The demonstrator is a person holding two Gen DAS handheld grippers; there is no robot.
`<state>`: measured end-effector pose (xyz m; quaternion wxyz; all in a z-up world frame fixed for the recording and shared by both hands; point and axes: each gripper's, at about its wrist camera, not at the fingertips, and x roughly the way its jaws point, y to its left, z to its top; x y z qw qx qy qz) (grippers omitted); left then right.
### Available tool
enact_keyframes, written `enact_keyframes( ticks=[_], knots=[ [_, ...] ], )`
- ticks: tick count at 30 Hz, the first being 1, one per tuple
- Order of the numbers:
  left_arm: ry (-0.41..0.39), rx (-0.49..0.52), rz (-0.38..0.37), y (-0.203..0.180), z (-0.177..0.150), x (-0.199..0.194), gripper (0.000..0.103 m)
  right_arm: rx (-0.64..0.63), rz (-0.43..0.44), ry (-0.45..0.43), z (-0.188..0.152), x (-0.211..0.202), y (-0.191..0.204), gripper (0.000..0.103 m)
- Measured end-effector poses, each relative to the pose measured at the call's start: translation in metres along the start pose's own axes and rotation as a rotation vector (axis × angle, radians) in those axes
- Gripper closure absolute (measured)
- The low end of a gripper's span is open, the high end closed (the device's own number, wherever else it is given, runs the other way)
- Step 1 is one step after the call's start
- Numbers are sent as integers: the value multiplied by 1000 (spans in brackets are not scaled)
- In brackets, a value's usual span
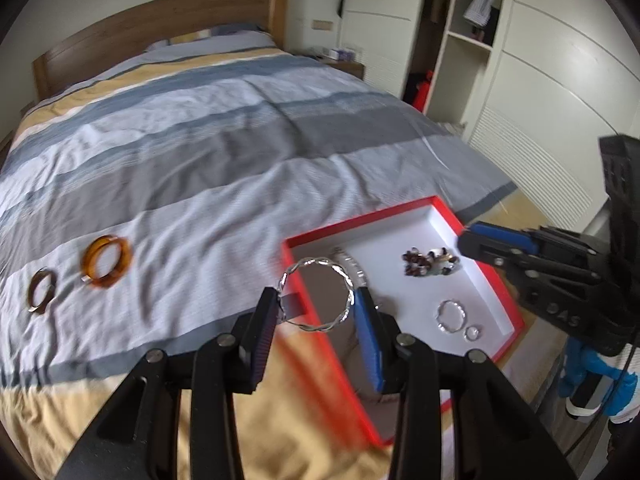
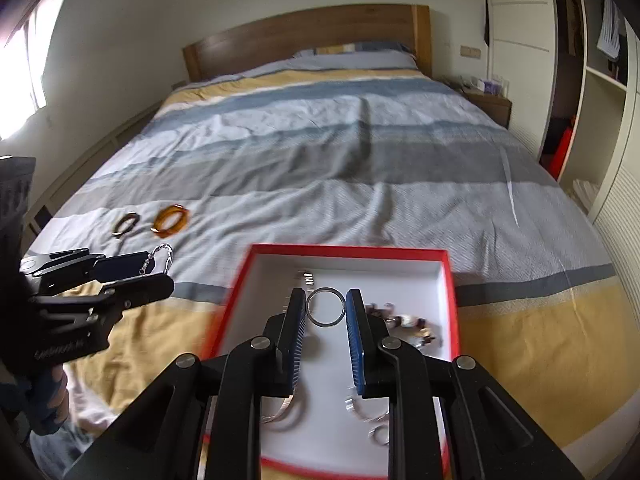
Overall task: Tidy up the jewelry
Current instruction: 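Carry the twisted hoop and silver ring into the red box with both tools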
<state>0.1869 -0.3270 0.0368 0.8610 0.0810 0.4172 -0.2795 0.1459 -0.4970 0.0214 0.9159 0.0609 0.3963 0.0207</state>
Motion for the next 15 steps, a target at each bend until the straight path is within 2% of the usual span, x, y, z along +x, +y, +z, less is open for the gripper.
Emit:
enact_keyframes(
  ticks=[7, 15],
  knots=[
    [59, 57, -30, -29, 12, 57, 67, 27, -4, 42, 11, 42, -32, 83],
    [119, 32, -6, -32, 12, 104, 67, -10, -13, 135, 10, 85, -40, 83]
  ],
)
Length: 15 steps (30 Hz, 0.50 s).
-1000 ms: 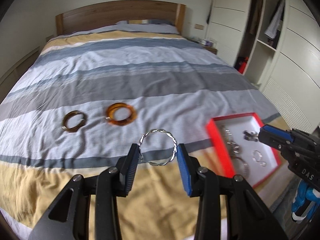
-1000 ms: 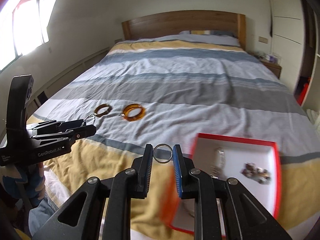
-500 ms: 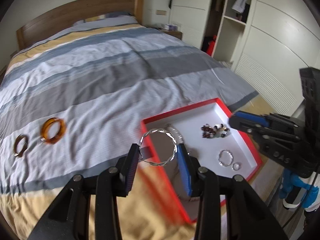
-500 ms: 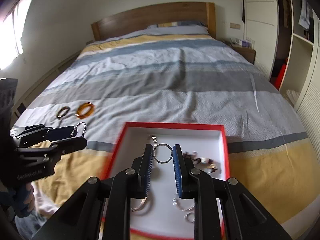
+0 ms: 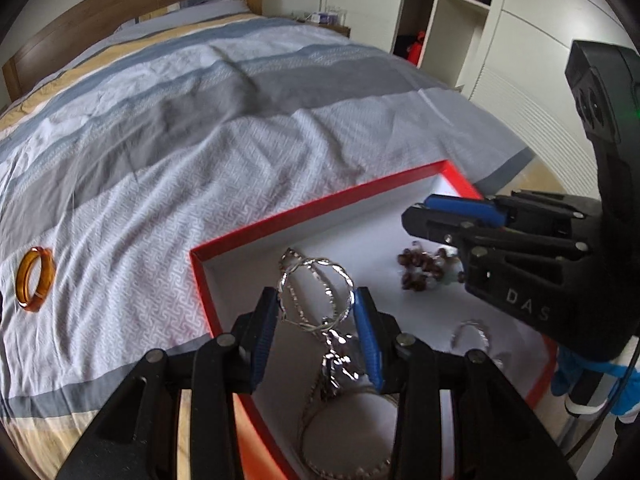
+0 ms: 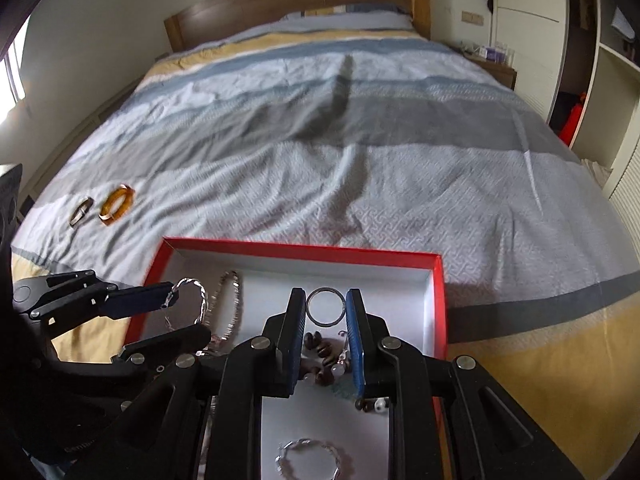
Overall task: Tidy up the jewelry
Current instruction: 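Carry the twisted hoop and silver ring into the red box with both tools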
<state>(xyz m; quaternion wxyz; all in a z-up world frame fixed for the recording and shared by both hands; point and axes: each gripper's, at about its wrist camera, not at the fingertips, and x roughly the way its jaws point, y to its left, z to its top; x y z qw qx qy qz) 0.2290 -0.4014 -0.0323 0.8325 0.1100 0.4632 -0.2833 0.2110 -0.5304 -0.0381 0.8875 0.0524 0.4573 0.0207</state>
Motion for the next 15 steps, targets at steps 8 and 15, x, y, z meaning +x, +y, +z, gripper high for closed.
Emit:
enact_keyframes(
  ticks=[8, 15],
  knots=[
    [9, -27, 7, 6, -3, 14, 67, -7, -44, 43, -4, 17, -3, 83],
    [20, -13, 22, 2, -3, 22, 66, -35, -70, 54, -6, 20, 0, 82]
  ],
)
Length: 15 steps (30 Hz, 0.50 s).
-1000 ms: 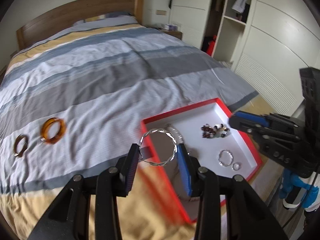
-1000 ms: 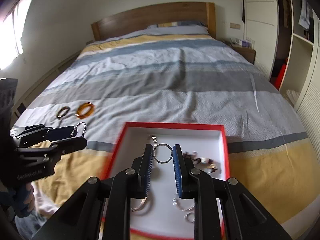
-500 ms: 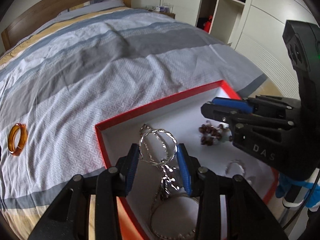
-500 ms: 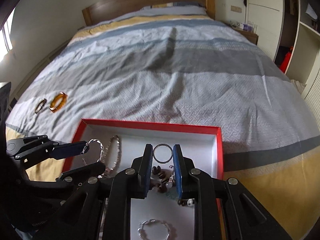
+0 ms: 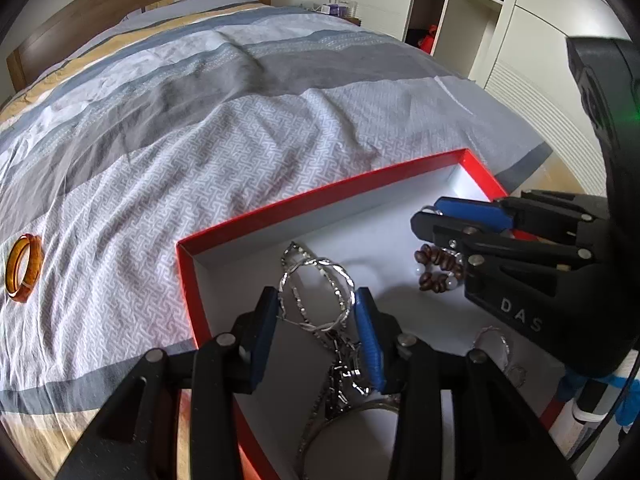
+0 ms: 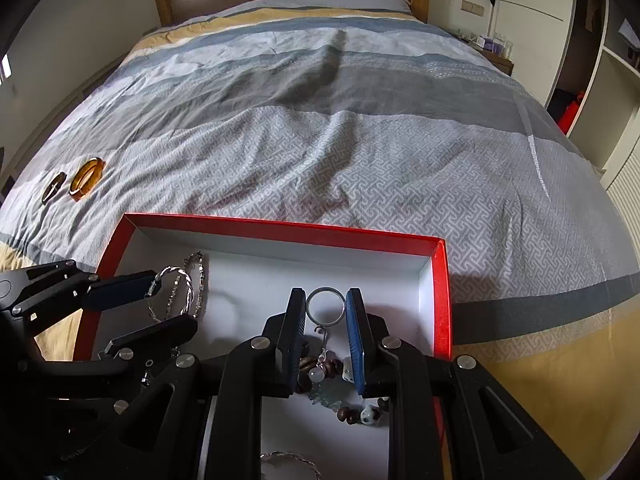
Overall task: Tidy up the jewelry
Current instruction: 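Carry the twisted hoop and silver ring into the red box with both tools, then open both tools to release the hoop and ring into the box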
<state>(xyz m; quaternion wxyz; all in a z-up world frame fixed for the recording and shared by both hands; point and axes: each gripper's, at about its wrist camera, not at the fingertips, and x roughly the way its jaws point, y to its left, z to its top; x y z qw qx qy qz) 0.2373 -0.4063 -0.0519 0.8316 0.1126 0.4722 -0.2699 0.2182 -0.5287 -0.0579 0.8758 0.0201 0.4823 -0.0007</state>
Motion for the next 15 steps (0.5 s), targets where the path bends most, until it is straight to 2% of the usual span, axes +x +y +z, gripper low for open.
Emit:
enact_keyframes(
  ticks=[7, 11, 15],
  knots=[
    [6, 26, 24, -4, 0, 3, 66, -12, -9, 8, 2, 0, 4, 80],
    [4, 15, 15, -4, 0, 1, 66, -4, -10, 12, 2, -1, 4, 70],
    [4, 14, 2, -3, -1, -4, 66, 8, -16, 2, 2, -8, 2, 70]
  ],
)
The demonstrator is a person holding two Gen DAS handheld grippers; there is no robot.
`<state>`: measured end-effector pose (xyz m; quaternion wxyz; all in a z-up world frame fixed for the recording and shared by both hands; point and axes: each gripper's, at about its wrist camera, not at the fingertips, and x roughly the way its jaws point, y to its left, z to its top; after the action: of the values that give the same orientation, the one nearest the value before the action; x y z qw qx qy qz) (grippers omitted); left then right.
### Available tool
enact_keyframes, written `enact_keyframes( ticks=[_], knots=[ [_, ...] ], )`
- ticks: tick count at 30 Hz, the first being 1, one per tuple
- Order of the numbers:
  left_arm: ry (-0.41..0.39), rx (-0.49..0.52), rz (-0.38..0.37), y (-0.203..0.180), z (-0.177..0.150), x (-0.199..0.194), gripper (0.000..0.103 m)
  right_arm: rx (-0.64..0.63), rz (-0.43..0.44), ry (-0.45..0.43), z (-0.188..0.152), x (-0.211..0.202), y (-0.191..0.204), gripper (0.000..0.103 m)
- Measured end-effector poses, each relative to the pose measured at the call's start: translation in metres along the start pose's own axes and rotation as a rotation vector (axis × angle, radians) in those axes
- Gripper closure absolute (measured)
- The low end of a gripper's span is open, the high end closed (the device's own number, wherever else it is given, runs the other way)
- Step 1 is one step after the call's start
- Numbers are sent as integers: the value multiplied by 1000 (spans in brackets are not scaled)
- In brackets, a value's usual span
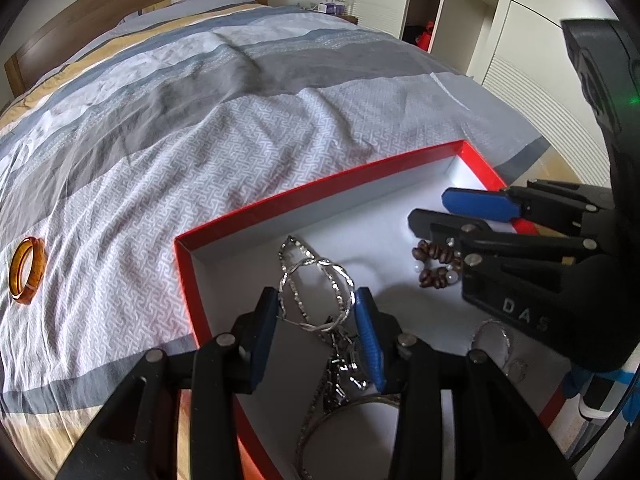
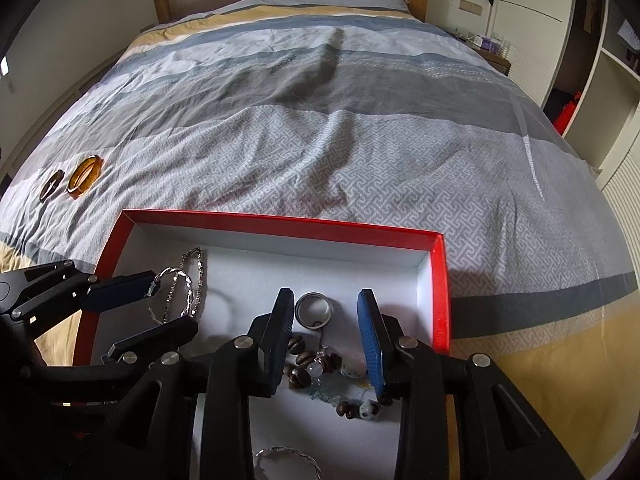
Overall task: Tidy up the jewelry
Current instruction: 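Open both tools to release the hoop and ring into the box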
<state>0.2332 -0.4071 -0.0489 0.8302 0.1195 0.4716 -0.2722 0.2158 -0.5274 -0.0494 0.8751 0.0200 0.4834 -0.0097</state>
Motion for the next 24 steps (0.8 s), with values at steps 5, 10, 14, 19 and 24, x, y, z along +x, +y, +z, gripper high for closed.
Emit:
enact_keyframes(
  ticks=[5, 10, 14, 19, 24],
  knots=[
    [-11, 11, -4, -2, -2, -14, 65, 14, -1, -52, 4, -27, -2, 70],
    [-7, 36, -31, -9, -4, -33, 65, 19, -16, -94, 4, -62, 1, 70],
    [-13, 57, -34, -17, -10, -39, 65, 27, -16, -120, -5, -87, 4, 70],
    [-2, 70, -1, -25, -15, -29, 65, 50, -23, -114, -26, -96, -3, 70],
    [8, 32, 39, -15, -10, -12, 66, 100, -23, -109, -35, -88, -23, 70]
  ],
)
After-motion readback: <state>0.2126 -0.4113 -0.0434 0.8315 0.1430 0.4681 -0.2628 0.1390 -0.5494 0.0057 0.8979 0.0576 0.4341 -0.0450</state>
